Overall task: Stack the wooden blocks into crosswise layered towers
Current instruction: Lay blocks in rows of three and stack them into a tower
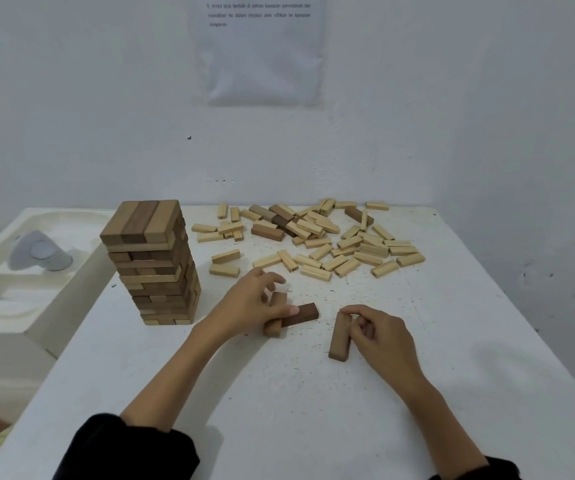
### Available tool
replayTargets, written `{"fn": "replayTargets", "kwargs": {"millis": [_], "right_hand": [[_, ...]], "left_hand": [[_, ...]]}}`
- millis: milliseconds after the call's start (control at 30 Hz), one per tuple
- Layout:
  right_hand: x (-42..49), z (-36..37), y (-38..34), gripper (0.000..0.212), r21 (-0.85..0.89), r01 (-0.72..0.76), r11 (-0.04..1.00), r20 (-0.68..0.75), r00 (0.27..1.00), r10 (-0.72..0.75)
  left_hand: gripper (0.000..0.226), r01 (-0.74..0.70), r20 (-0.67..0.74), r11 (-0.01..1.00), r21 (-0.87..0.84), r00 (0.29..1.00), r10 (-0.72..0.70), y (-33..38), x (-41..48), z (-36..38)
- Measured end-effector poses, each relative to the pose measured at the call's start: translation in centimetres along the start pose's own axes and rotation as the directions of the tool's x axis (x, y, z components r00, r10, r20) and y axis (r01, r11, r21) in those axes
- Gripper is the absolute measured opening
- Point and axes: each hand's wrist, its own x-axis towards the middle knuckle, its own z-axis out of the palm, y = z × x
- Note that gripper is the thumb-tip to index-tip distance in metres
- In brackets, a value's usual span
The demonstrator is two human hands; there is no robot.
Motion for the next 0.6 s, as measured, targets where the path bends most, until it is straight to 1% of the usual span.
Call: {"fn": "replayTargets", "kwargs": {"millis": [67, 167, 233, 300, 367, 433, 467, 533, 600], "right_hand": [[0.0, -0.1, 0.0, 0.024, -0.007, 0.034, 0.999, 0.033, 0.999, -0.034], [-0.3, -0.1, 0.1, 0.027, -0.066, 0.158, 0.985, 0.121, 0.981, -0.149], [-0.2, 0.1, 0.0, 0.027, -0.121, 0.227, 0.966, 0.155, 0.966, -0.207], [-0.2, 0.3, 0.0, 0.036, -0.128, 0.251, 0.959, 0.158, 0.96, -0.231], [-0.1, 0.4, 0.1, 0.045, -0.118, 0.275, 0.954, 0.151, 0.955, -0.256], [-0.1, 0.7, 0.2, 0.053, -0.102, 0.302, 0.948, 0.141, 0.948, -0.286], [-0.1, 0.9, 0.2, 0.056, -0.099, 0.309, 0.946, 0.136, 0.946, -0.295], [0.0, 1.0, 0.2, 0.055, -0.09, 0.322, 0.942, 0.13, 0.942, -0.31], [0.3, 0.9, 0.6, 0.043, -0.047, 0.334, 0.941, 0.143, 0.935, -0.325]], "left_hand": [[0.045, 0.051, 0.002, 0.997, -0.061, 0.999, -0.051, -0.6, -0.5, 0.0], [0.041, 0.071, -0.018, 0.988, -0.135, 0.997, -0.074, -0.9, -0.2, -0.1], [0.043, 0.045, -0.058, 0.987, -0.153, 0.997, -0.055, -0.6, 0.4, -0.3], [0.04, 0.012, -0.071, 0.991, -0.136, 0.997, -0.022, -0.2, 1.0, -0.1], [0.034, -0.024, -0.054, 0.993, -0.113, 0.998, 0.018, 0.0, 1.4, 0.3], [0.033, -0.063, -0.035, 0.991, -0.119, 0.998, 0.059, 0.3, 1.2, 0.6], [0.038, -0.079, -0.026, 0.99, -0.117, 0.997, 0.077, 0.4, 1.0, 0.6], [0.056, -0.105, 0.018, 0.992, -0.074, 0.994, 0.106, 0.5, 0.2, 0.6], [0.077, -0.126, 0.086, 0.992, 0.01, 0.989, 0.124, 0.5, -0.8, 0.8]]}}
